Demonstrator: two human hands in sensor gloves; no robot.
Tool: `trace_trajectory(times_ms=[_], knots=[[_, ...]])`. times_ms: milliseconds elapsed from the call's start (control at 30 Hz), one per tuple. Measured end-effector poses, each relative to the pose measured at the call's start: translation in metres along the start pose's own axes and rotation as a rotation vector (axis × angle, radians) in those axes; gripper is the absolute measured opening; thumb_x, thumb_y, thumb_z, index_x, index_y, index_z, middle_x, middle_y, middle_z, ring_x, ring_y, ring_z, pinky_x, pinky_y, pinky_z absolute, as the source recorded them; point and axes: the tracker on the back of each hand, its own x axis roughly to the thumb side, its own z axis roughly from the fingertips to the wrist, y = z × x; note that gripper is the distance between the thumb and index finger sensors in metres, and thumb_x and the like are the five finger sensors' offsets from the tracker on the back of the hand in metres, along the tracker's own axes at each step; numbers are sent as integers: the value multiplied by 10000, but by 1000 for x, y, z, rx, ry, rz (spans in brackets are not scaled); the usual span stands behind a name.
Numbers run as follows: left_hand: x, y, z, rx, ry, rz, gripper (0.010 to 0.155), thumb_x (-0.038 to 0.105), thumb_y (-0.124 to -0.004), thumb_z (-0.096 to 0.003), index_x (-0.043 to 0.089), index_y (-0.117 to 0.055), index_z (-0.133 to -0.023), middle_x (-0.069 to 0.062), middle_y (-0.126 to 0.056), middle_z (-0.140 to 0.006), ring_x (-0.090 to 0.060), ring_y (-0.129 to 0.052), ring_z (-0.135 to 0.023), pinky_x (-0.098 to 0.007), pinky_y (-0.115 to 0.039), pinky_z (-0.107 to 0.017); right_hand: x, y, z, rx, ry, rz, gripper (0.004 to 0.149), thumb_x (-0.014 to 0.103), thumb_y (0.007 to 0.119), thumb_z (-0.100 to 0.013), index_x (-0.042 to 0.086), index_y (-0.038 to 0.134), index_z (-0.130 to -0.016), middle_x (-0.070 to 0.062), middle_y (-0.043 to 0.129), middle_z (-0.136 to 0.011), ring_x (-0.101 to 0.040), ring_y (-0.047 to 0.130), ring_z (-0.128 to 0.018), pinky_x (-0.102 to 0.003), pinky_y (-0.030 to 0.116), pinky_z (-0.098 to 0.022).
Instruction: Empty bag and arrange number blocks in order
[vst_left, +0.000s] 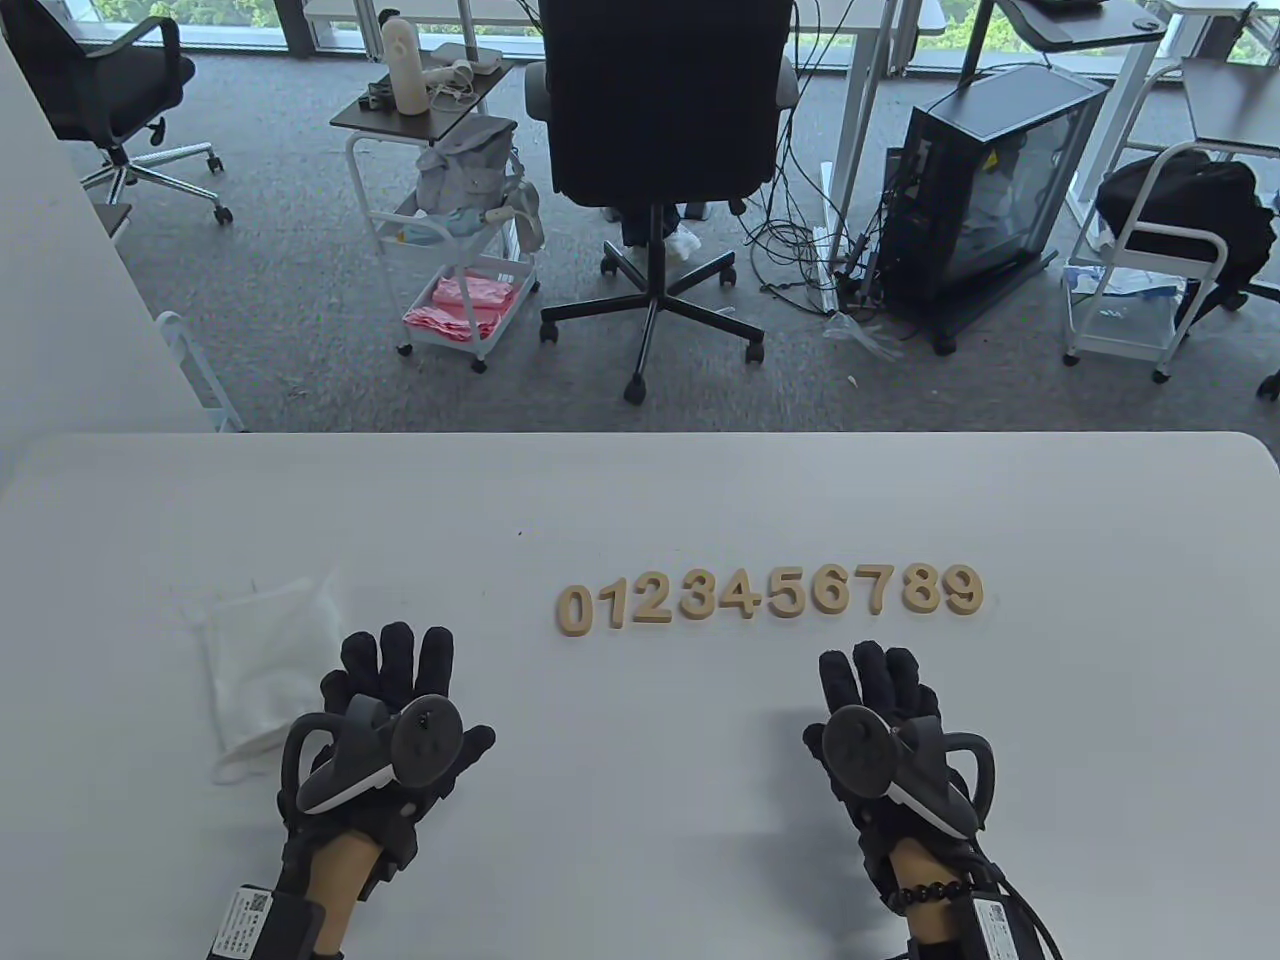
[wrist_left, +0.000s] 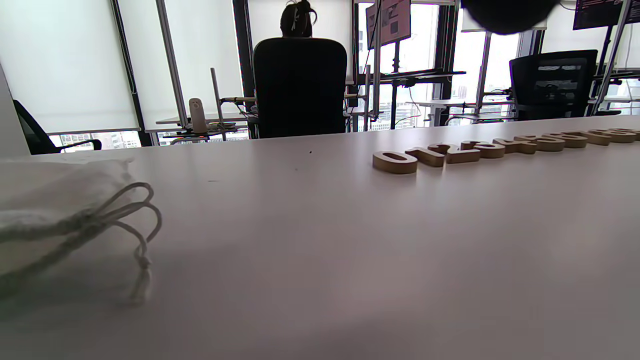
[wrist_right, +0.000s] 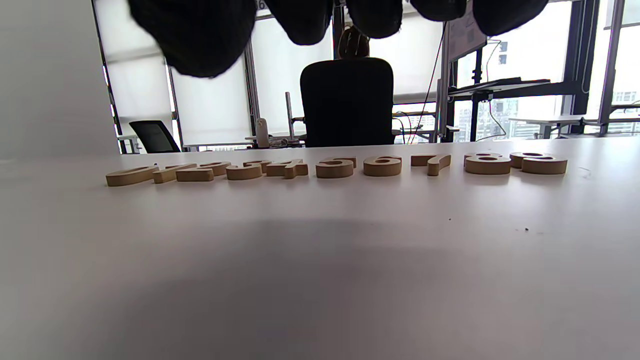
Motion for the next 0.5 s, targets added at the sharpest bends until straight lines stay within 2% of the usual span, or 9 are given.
trace_trajectory(times_ms=[133, 500], knots=[[2, -1, 0, 21, 4, -18, 957, 629, -574, -559, 39, -112, -1154, -425, -129, -1129, -793, -244, -979, -857, -356, -646, -2, 3, 1, 13, -7, -1, 734, 436, 729, -515, 136, 434, -1117, -256, 314, -1160, -555, 290, -1029, -710, 445, -728], [3, -3, -1, 54, 12, -27, 933, 619, -589, -556, 43, -178, -1164, -415, -178, -1140, -781, -282, -989, -852, -365, -649, -7, -2, 4, -38, -12, -62, 719, 429, 727, -518, 138, 447, -1113, -259, 339, -1156, -570, 354, -1024, -707, 471, -725]])
